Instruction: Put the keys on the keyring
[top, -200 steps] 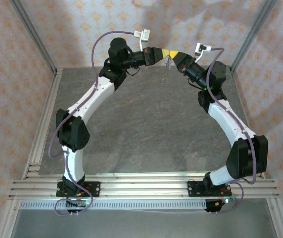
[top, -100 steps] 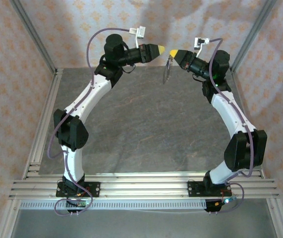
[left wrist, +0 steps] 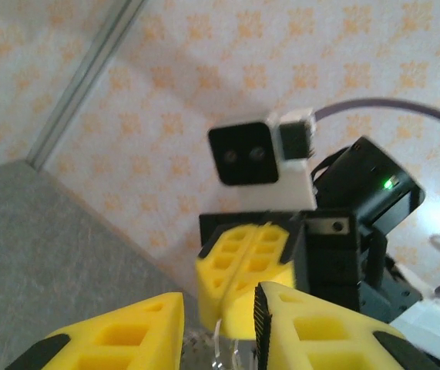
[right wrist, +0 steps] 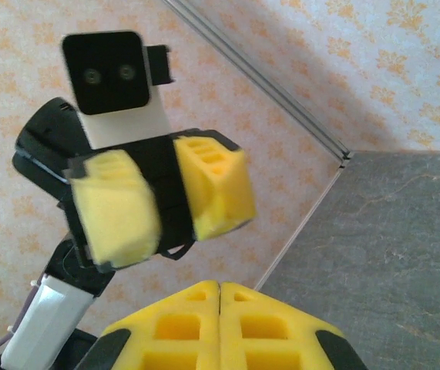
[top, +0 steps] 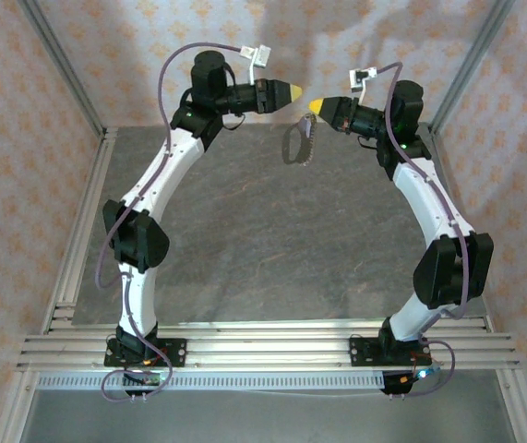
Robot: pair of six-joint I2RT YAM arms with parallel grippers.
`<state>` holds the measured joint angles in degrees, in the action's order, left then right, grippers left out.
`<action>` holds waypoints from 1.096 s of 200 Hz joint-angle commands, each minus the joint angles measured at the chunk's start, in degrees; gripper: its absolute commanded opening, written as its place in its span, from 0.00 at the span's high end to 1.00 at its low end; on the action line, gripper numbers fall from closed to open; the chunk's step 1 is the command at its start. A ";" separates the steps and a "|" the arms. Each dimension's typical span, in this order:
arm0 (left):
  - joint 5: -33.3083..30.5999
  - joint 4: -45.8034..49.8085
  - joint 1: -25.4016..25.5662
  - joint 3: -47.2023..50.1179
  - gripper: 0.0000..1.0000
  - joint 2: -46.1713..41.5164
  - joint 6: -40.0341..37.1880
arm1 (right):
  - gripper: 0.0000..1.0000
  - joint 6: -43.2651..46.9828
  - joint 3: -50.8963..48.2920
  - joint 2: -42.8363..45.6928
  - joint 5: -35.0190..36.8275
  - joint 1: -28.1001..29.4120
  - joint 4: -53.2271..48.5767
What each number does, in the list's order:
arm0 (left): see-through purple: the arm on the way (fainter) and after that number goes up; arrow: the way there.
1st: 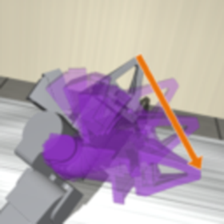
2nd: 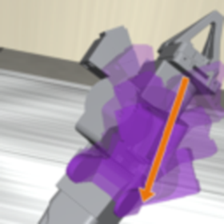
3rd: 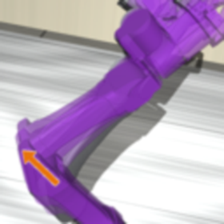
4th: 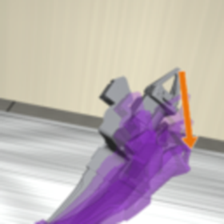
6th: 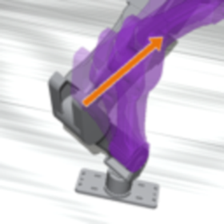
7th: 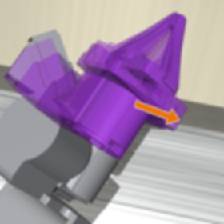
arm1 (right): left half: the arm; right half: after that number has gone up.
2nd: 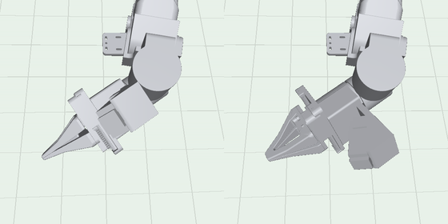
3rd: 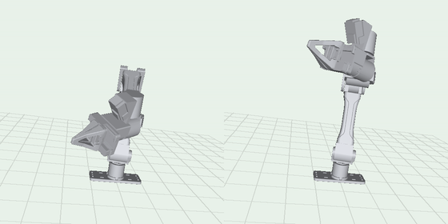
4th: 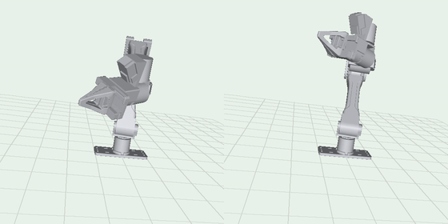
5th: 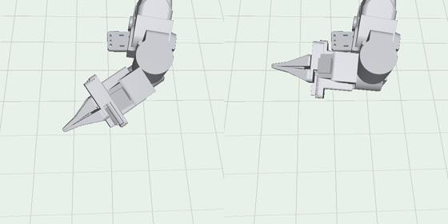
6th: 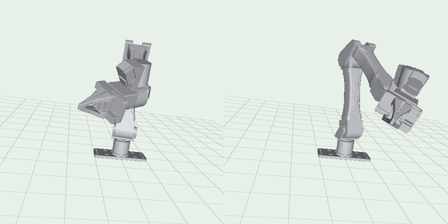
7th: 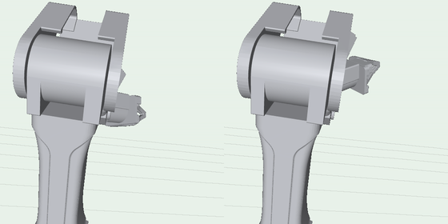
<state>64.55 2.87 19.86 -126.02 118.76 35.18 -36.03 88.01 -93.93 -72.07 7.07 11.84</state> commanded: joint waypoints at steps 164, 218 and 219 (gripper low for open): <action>4.03 8.16 1.87 -4.89 0.70 3.35 -6.80 | 1.00 1.57 1.14 -0.30 -2.05 -0.57 1.26; 5.73 7.05 2.11 -5.12 0.76 3.41 -5.86 | 1.00 1.29 0.85 -0.39 -1.51 -0.73 1.75; 5.79 7.01 2.11 -5.12 0.76 3.41 -5.84 | 1.00 1.30 0.90 -0.43 -1.46 -0.74 1.73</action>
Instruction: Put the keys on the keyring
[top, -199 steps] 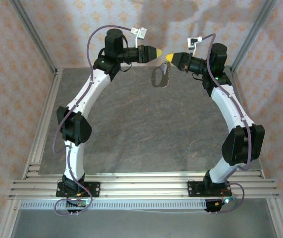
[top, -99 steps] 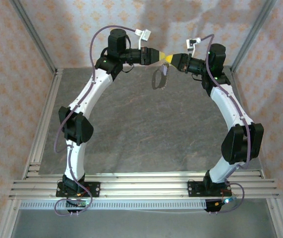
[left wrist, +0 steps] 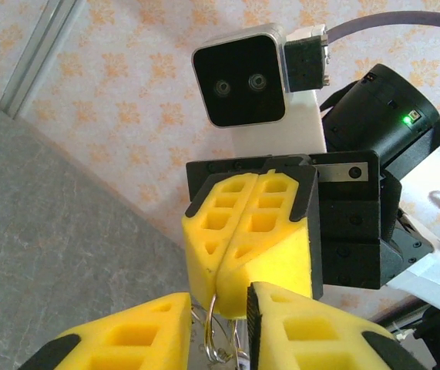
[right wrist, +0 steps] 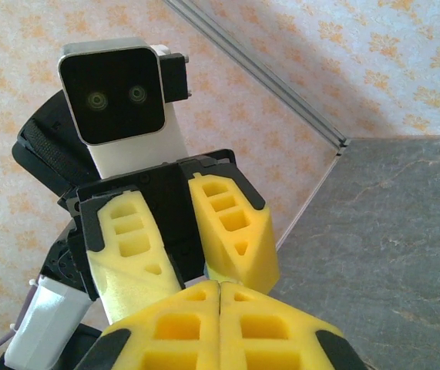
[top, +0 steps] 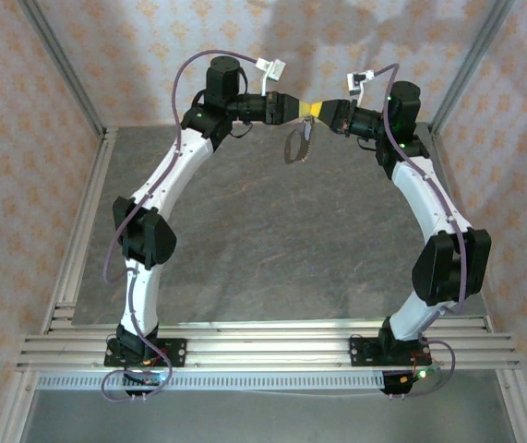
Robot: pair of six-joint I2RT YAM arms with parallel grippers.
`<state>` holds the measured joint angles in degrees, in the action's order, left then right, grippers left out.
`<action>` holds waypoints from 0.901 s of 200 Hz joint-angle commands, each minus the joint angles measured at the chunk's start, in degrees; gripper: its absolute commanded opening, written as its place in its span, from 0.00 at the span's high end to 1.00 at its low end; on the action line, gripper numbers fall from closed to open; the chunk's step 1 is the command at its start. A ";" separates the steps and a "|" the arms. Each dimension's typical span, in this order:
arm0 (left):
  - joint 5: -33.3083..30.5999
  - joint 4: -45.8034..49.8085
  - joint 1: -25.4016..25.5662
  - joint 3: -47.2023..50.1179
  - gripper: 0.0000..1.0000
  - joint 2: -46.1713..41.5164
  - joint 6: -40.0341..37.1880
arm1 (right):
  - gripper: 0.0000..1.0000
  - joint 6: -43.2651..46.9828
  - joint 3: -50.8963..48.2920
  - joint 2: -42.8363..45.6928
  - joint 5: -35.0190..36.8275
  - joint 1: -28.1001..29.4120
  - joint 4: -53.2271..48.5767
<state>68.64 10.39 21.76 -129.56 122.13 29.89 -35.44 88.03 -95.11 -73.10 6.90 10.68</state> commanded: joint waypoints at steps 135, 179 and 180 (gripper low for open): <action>1.69 2.08 2.47 -1.48 1.00 -0.48 -3.80 | 1.00 -1.01 -0.22 1.15 1.06 -0.66 4.73; 0.57 3.86 2.85 -0.32 1.00 -1.87 -6.67 | 1.00 -2.92 -0.10 1.07 2.28 -0.70 6.59; 0.50 3.85 2.85 -0.29 1.00 -1.93 -6.68 | 1.00 -2.99 -0.12 1.11 2.31 -0.68 6.62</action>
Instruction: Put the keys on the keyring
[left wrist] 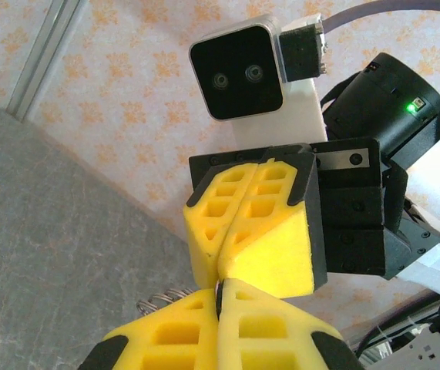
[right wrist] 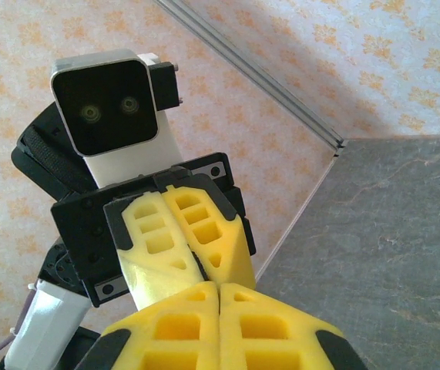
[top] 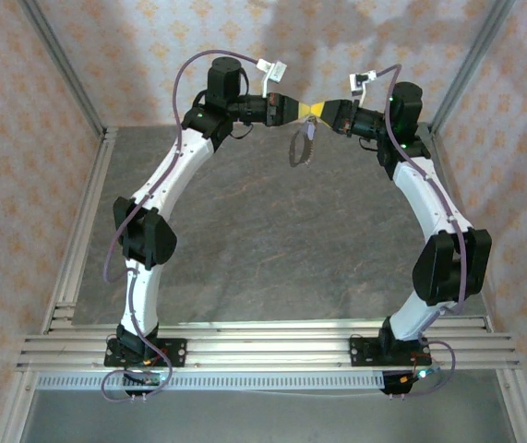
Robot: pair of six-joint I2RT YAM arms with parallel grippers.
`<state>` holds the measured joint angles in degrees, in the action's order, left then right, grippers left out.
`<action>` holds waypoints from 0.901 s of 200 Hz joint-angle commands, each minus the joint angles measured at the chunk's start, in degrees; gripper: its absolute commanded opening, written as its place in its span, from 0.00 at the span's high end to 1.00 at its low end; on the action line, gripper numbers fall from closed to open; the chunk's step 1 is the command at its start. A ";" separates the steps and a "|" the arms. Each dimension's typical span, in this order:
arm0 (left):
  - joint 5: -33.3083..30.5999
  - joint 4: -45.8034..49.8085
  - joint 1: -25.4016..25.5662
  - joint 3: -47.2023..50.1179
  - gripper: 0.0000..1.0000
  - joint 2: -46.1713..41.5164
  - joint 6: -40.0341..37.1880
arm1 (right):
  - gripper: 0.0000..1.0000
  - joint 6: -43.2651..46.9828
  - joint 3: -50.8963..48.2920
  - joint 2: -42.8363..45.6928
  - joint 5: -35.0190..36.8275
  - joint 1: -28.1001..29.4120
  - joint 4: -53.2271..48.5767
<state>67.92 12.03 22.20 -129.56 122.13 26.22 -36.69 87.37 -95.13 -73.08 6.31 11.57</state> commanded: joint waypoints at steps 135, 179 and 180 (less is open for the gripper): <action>-5.44 -17.41 0.77 13.68 1.00 -7.94 7.62 | 0.60 -6.37 -6.70 5.47 8.92 -1.52 12.48; -5.17 -21.35 0.39 14.41 1.00 -8.09 10.55 | 0.60 -6.79 -9.93 5.83 9.51 -1.66 14.03; -5.17 -21.44 0.39 14.42 1.00 -8.11 10.58 | 0.60 -6.80 -9.98 5.74 9.52 -1.65 14.06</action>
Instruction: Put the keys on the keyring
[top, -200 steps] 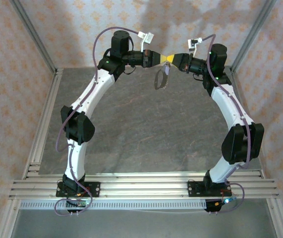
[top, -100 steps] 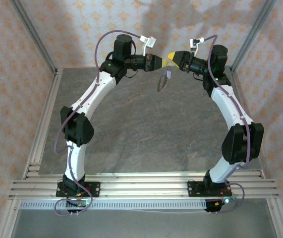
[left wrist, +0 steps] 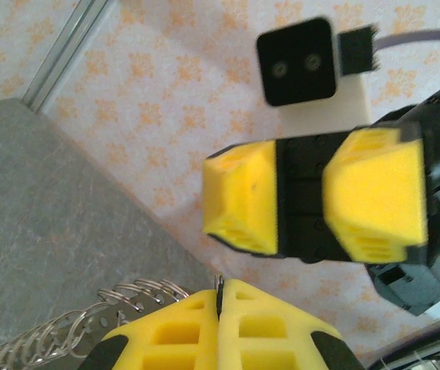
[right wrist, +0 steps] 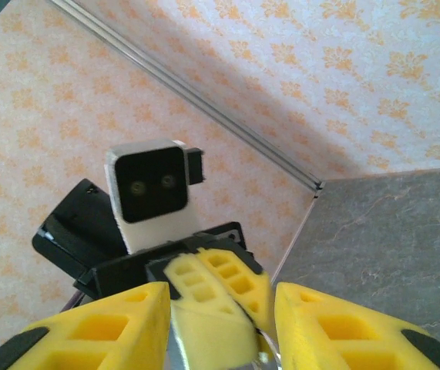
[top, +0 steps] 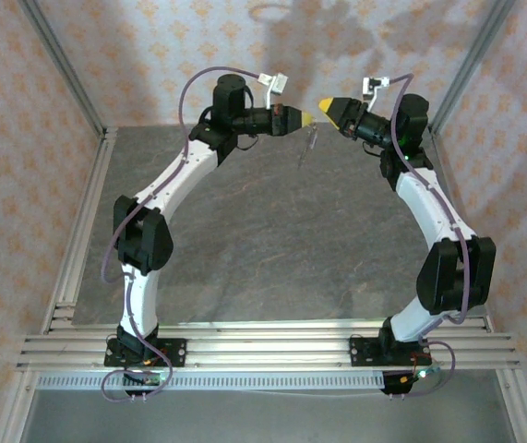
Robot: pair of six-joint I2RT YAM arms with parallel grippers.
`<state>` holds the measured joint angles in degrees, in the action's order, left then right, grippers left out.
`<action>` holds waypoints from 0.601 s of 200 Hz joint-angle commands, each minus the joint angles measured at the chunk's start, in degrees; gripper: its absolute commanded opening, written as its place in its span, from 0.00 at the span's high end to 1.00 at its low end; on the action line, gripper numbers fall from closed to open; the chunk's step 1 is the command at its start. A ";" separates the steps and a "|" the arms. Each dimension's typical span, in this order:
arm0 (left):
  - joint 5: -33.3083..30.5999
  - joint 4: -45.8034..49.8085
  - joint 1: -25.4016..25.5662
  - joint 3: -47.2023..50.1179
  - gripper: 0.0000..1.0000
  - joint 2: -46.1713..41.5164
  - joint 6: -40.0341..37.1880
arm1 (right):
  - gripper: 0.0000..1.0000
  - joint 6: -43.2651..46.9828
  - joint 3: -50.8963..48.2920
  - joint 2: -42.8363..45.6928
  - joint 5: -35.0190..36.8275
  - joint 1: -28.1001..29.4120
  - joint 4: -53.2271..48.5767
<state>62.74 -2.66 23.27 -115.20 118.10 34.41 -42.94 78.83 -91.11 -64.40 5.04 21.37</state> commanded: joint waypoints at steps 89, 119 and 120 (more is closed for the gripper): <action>-1.21 -12.81 -0.77 1.84 1.00 -4.85 6.46 | 0.60 -5.49 -5.78 2.86 1.46 -0.38 12.25; -1.79 -15.19 -0.77 3.02 1.00 -5.42 7.71 | 0.60 -6.62 -8.78 4.87 2.93 -0.21 14.53; -1.81 -15.27 -0.77 3.03 1.00 -5.42 7.74 | 0.60 -6.67 -8.87 4.97 3.04 -0.21 14.60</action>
<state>62.08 -11.75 22.85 -112.79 116.60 40.23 -48.34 71.70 -89.76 -62.83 5.04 30.06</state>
